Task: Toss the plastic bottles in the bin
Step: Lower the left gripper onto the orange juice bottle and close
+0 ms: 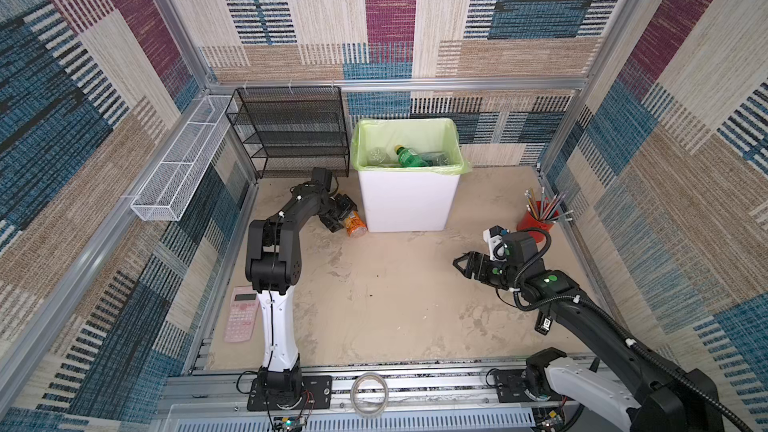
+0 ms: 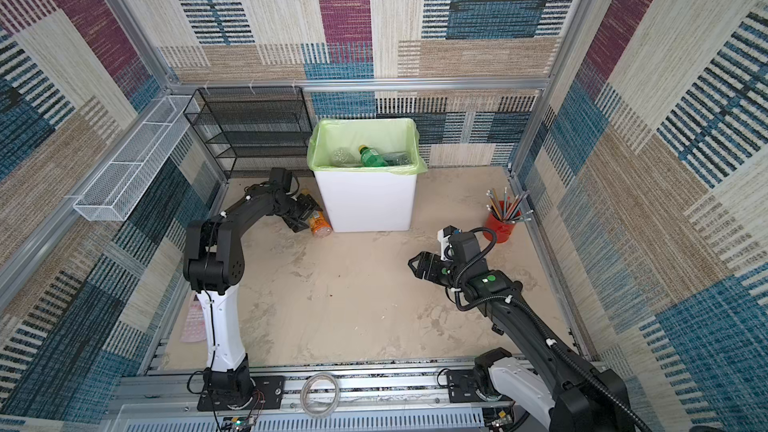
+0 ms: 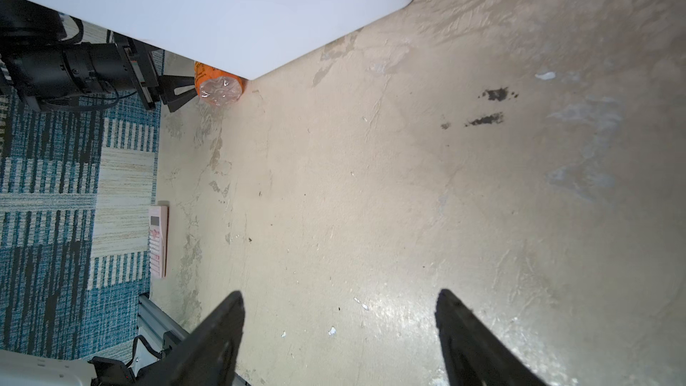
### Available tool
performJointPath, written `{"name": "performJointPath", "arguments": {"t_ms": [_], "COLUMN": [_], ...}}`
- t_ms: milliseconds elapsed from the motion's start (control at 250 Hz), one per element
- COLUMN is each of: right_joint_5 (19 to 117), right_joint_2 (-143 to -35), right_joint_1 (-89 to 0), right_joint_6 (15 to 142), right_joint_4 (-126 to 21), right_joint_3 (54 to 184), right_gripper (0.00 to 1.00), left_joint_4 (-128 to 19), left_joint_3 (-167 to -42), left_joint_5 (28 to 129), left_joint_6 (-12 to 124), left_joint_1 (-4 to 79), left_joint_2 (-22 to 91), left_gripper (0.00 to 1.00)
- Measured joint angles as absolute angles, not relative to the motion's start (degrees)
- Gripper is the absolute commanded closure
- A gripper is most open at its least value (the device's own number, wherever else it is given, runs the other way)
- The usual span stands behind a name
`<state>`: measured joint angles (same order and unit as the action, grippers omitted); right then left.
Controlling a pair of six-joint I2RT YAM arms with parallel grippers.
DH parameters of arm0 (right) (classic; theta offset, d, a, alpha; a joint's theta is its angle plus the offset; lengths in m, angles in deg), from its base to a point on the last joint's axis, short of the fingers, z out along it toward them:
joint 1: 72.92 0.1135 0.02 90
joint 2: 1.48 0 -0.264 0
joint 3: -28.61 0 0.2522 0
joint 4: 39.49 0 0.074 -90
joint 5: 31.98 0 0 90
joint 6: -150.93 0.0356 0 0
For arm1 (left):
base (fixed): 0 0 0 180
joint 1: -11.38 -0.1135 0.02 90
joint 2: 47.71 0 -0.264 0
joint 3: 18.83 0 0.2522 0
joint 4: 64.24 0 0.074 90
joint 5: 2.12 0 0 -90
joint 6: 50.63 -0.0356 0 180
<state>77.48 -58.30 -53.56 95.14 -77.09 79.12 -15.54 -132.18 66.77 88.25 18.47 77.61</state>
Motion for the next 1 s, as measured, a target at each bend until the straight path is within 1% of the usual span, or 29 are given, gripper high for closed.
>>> {"name": "performJointPath", "arguments": {"t_ms": [204,404,504,572,760,1000], "right_joint_5": [77.29,76.94,76.94,76.96,77.16,78.62], "right_joint_2": [-57.99,-57.97,-58.04,-58.17,-59.31,-61.67], "right_joint_1": [-53.56,-53.54,-53.54,-53.54,-53.65,-53.65], "right_joint_6": [95.14,95.14,95.12,95.1,94.64,93.59], "right_joint_4": [-77.55,-77.57,-77.5,-77.46,-76.63,-74.81], "right_joint_3": [79.12,79.12,79.12,79.12,79.26,79.65], "right_gripper": [0.18,0.18,0.18,0.18,0.18,0.18], "left_joint_4": [-10.71,-5.62,-3.52,-2.69,-3.92,-11.39], "left_joint_3": [-134.95,-135.28,-132.81,-129.91,-118.04,-99.2], "left_joint_5": [68.3,70.36,72.54,72.83,72.94,69.97], "left_joint_6": [86.09,81.8,79.46,77.91,73.61,72.19], "left_joint_1": [18.8,18.82,18.84,18.84,18.84,18.87], "left_joint_2": [80.8,80.62,77.85,74.55,61.91,39.01], "left_gripper": [0.32,0.45,0.5,0.52,0.52,0.52]}}
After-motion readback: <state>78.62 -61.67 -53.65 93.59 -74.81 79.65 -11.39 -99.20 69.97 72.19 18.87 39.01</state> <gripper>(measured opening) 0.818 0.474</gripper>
